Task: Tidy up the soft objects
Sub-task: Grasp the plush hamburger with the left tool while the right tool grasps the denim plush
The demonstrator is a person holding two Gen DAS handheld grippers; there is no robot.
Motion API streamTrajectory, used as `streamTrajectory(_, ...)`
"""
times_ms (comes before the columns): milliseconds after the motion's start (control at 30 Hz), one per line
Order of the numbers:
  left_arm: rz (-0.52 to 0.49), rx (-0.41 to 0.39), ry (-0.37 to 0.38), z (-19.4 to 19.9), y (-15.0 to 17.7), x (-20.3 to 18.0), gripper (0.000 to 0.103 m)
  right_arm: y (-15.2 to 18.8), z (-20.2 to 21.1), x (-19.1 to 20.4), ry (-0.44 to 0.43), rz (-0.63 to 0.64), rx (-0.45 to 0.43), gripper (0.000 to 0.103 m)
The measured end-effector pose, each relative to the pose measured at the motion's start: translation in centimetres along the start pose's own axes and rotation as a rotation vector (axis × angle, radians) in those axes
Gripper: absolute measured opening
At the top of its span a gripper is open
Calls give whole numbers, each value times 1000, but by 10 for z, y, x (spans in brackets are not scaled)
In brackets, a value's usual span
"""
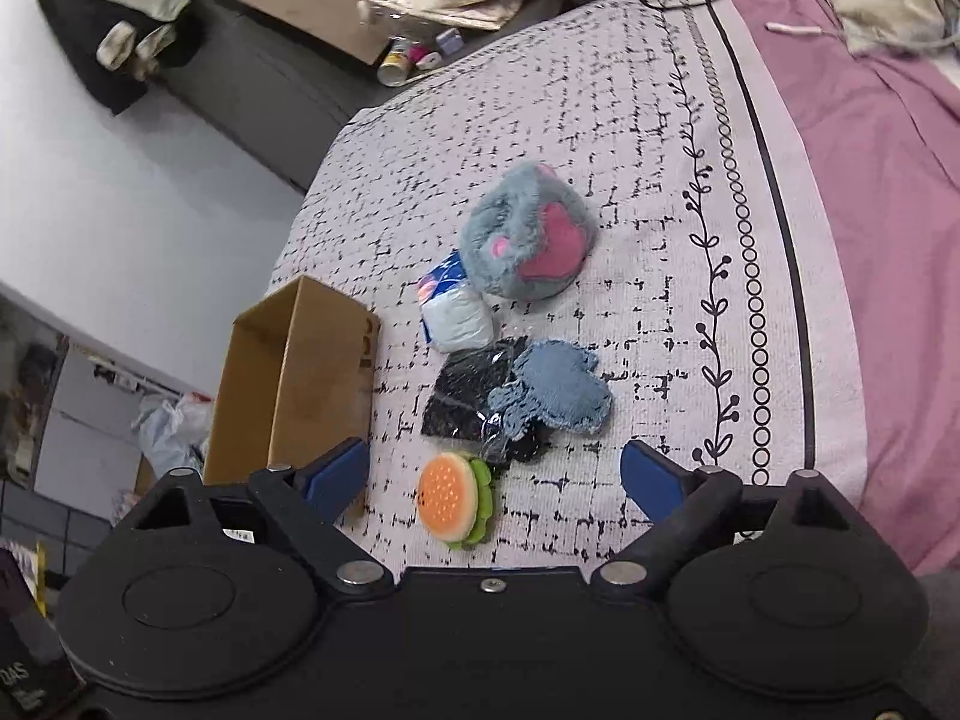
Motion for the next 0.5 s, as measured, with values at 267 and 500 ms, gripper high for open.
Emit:
streamTrajectory(267,83,58,4,-38,1,1,82,-7,-25,-6,19,-58,13,81)
streamTrajectory(500,103,111,16,-69,7,-6,80,-15,-51,-15,37,-95,35,79)
Point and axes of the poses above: each gripper's, at about its wrist camera, not at the fingertips, and z roughly against the way its jaws point, x to its left, y to its underside, the point moved 4 cm from there along -z, roughly the way its jaws point, and after that the axes turned 5 degrees about y, right-handed, at the moved point
